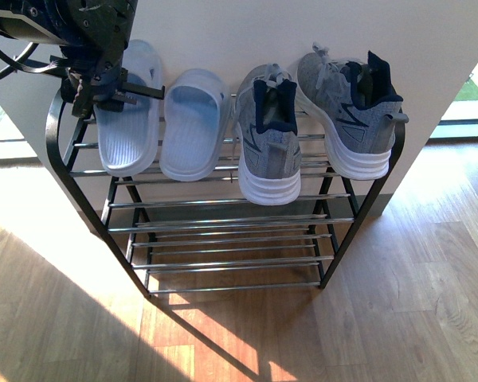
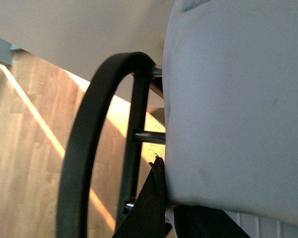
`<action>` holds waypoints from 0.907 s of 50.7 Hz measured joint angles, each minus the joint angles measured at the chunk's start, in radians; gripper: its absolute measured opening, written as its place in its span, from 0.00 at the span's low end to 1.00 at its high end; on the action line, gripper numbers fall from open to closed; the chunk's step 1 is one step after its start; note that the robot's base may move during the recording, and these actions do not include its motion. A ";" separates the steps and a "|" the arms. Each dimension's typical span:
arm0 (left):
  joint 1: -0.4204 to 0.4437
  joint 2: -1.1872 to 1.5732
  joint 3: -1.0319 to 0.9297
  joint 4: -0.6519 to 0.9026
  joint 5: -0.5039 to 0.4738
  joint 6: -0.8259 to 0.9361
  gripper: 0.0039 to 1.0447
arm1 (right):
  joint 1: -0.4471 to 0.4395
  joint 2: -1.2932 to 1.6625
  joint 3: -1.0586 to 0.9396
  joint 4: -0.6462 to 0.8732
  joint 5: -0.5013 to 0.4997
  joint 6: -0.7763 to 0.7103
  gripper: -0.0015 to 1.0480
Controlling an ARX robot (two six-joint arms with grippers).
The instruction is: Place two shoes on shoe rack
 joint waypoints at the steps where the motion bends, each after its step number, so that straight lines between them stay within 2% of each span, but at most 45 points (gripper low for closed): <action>1: 0.000 0.000 0.000 0.003 -0.006 0.016 0.01 | 0.000 0.000 0.000 0.000 0.000 0.000 0.91; 12: 0.002 -0.002 0.003 -0.023 0.007 0.081 0.01 | 0.000 0.000 0.000 0.000 0.000 0.000 0.91; 21: 0.003 -0.002 0.032 -0.091 0.059 0.057 0.01 | 0.000 0.000 0.000 0.000 -0.001 0.000 0.91; 29: 0.002 0.006 0.043 -0.101 0.043 0.036 0.02 | 0.000 0.000 0.000 0.000 -0.001 0.000 0.91; 40: -0.001 0.005 0.036 -0.077 0.077 -0.016 0.42 | 0.000 0.000 0.000 0.000 -0.001 0.000 0.91; 46: -0.009 -0.023 -0.008 -0.026 0.076 -0.032 0.58 | 0.000 0.000 0.000 0.000 -0.001 0.000 0.91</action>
